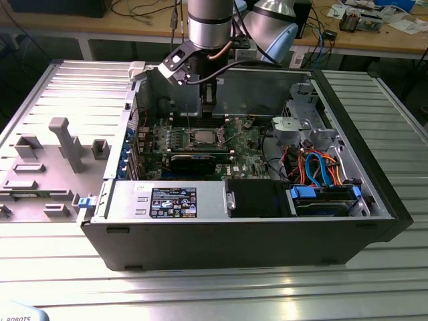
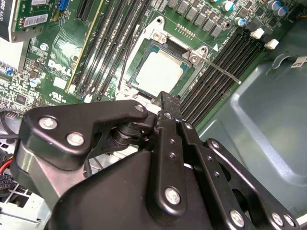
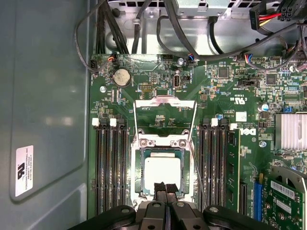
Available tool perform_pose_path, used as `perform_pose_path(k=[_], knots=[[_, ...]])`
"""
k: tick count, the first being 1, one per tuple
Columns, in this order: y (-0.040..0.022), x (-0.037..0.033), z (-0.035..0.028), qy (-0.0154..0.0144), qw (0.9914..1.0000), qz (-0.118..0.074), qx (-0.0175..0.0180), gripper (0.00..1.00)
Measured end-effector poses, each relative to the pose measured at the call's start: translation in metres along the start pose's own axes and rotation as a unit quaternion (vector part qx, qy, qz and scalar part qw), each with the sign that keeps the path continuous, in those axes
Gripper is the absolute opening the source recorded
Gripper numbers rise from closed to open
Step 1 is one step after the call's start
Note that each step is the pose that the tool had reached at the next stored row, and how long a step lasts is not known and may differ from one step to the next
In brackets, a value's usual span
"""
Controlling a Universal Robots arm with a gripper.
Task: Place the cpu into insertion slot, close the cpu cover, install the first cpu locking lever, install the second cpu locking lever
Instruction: 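Close the cpu cover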
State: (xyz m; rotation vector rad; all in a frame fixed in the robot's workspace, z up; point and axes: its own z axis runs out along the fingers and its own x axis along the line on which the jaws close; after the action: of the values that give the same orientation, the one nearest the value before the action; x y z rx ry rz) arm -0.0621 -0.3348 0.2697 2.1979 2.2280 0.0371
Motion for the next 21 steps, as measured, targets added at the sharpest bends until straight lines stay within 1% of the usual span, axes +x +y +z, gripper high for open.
perform_pose_path(k=[4,7,8,18,21], knots=[[0.0029,0.0000,0.0001,0.0001,1.00000,0.000,-0.0001,0.11],[0.0038,0.0000,0.0002,0.0001,1.00000,0.000,-0.0001,0.11],[0.0053,0.0000,0.0002,0.0001,1.00000,0.000,-0.0001,0.11],[0.0075,-0.0001,0.0002,0.0001,1.00000,0.000,-0.0001,0.11],[0.0095,-0.0001,0.0003,0.0001,1.00000,0.000,-0.0001,0.11]])
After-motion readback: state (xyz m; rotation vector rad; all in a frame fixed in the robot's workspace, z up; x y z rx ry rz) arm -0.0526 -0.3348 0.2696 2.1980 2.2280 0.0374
